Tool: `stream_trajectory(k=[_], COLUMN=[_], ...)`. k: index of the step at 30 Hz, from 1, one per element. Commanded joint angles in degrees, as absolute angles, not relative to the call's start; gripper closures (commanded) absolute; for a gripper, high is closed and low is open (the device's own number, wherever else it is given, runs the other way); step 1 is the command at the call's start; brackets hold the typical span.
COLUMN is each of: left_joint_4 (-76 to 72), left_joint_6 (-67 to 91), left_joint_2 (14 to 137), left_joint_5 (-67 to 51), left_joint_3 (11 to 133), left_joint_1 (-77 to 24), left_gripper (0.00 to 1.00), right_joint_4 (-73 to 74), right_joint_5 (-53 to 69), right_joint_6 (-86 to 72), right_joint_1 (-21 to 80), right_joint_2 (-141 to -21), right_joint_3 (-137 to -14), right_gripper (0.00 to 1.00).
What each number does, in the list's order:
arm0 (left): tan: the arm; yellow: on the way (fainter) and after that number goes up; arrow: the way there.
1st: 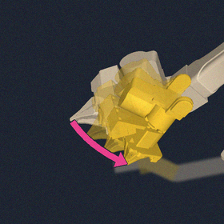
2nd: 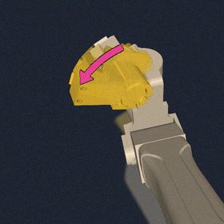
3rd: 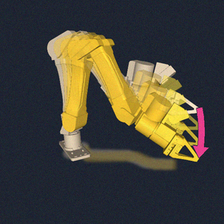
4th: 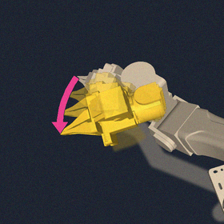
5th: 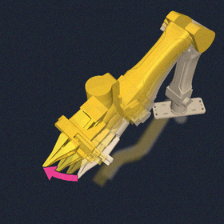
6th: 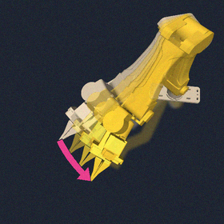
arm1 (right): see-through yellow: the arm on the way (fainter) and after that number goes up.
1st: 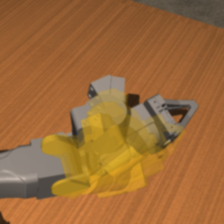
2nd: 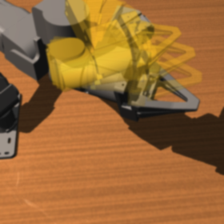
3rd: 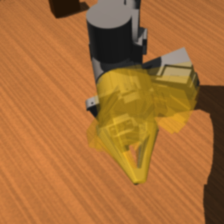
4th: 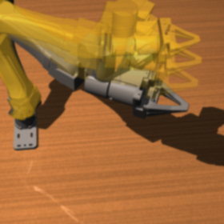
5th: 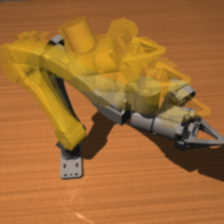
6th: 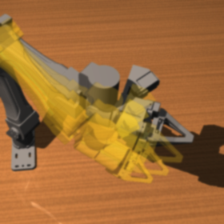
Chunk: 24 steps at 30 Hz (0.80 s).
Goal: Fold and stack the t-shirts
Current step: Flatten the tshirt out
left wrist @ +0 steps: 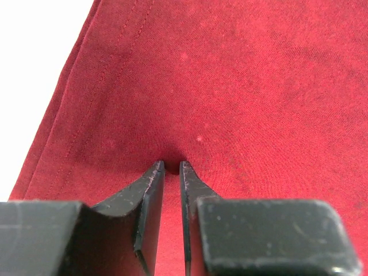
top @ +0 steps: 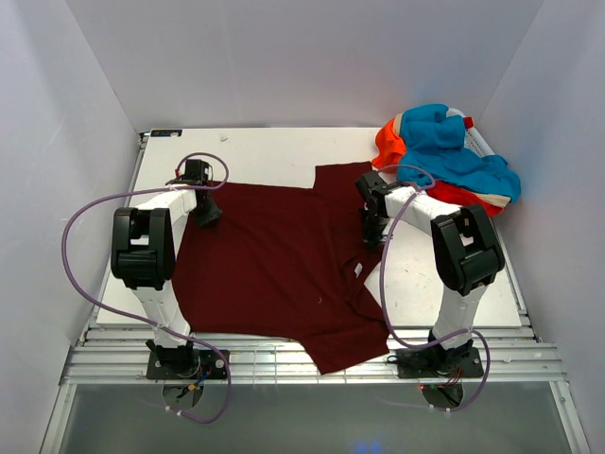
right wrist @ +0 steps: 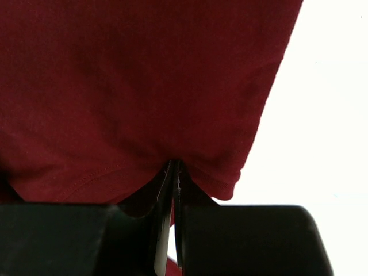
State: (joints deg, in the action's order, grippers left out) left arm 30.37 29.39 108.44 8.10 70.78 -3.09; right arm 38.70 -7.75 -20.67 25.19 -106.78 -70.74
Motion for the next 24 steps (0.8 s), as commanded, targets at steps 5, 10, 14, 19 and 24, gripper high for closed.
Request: stream_trajectory(k=[5, 10, 14, 19, 24], left_joint_4=[31.8, 31.8, 31.7, 32.2, 33.0], left_joint_6=[28.9, 29.1, 28.9, 29.0, 29.2], left_joint_2=[109.2, 107.1, 106.3, 105.4, 103.4], left_joint_5=[9.1, 10.2, 11.5, 12.7, 14.8], left_joint_3=[66.4, 63.8, 62.5, 61.9, 61.3], left_joint_1=[-2.7, -2.7, -2.7, -2.7, -2.4], left_gripper=[0.72, 0.72, 0.72, 0.72, 0.72], right_joint_4=[44.8, 47.7, 48.5, 48.3, 48.3], right_joint_5=[-15.6, -19.7, -20.7, -22.1, -24.9], right_joint_6=[-19.3, -17.5, -16.2, -14.3, -13.0], right_joint_1=[25.2, 24.7, 24.4, 24.4, 24.4], right_joint_2=[-112.9, -117.2, -119.6, -120.2, -119.1], right_joint_3=[-76.4, -83.4, -87.6, -90.8, -93.9], right_gripper=[0.92, 0.92, 0.92, 0.92, 0.92])
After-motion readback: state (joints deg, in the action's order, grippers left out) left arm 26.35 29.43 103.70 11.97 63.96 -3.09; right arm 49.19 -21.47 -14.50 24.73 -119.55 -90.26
